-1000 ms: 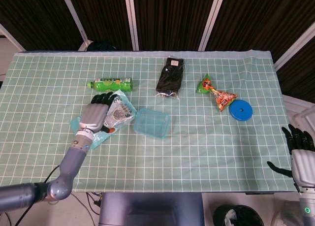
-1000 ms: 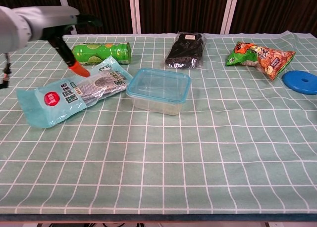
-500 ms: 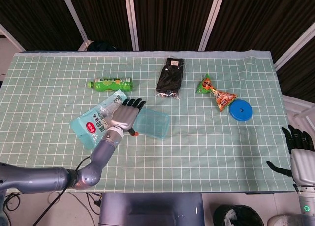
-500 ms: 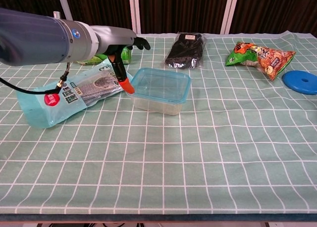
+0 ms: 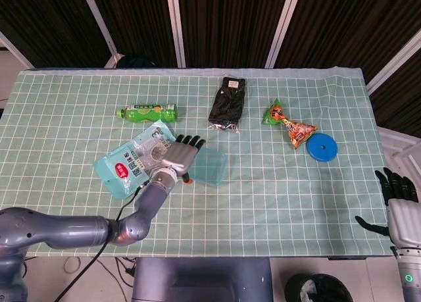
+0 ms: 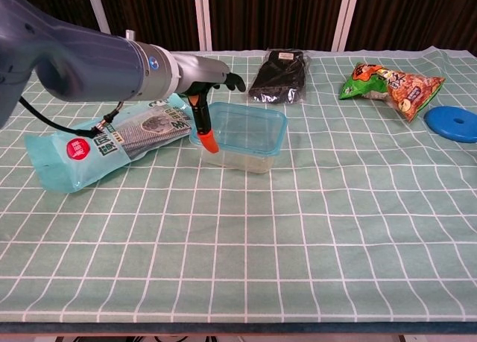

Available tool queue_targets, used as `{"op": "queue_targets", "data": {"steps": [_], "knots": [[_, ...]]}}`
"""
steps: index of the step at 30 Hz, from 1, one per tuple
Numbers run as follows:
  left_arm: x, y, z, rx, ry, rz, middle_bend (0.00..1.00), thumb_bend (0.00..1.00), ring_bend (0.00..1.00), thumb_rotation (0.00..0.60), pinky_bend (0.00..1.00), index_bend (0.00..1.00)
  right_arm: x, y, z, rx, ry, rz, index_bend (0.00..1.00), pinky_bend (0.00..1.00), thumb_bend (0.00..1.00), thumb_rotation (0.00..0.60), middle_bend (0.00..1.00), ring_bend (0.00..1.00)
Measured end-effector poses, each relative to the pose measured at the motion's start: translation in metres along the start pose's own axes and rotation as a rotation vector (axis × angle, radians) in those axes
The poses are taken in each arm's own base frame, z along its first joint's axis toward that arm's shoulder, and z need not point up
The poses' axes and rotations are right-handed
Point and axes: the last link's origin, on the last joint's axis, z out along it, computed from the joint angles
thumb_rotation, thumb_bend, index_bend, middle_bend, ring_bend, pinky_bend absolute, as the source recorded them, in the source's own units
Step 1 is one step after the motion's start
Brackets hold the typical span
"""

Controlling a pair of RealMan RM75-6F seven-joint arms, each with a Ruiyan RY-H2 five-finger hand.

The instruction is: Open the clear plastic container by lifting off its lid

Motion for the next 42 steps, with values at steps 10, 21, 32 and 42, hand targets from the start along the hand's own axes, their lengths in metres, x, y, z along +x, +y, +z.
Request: {"op": "queue_targets", "data": {"steps": [10,21,32,42], "knots": [[-0.007,0.01,0.013,-0.015,-0.049,0.033,0.0,0.0,0.0,0.6,0.04,0.0,0.0,0.0,0.0,-0.004,-0.002,0.0,0.0,0.0,0.21,0.6,0.0,0.0],[-0.009,0.018,0.021,-0.05,0.006,0.092,0.27,0.07,0.3,0.6,0.43,0.28,0.0,-0.001,0.0,-0.004,-0.007,0.007,0.0,0.0,0.21,0.6,0.0,0.0],[-0.012,0.022,0.008,-0.217,0.081,0.135,0.29,0.08,0.31,0.6,0.44,0.29,-0.001,-0.011,-0.002,0.033,-0.026,0.012,0.0,0.0,0.21,0.6,0.0,0.0],[-0.021,0.019,-0.007,-0.377,0.037,0.155,0.29,0.08,0.31,0.6,0.44,0.29,-0.014,-0.042,0.0,0.137,-0.071,0.007,0.0,0.0,0.21,0.6,0.0,0.0]]}}
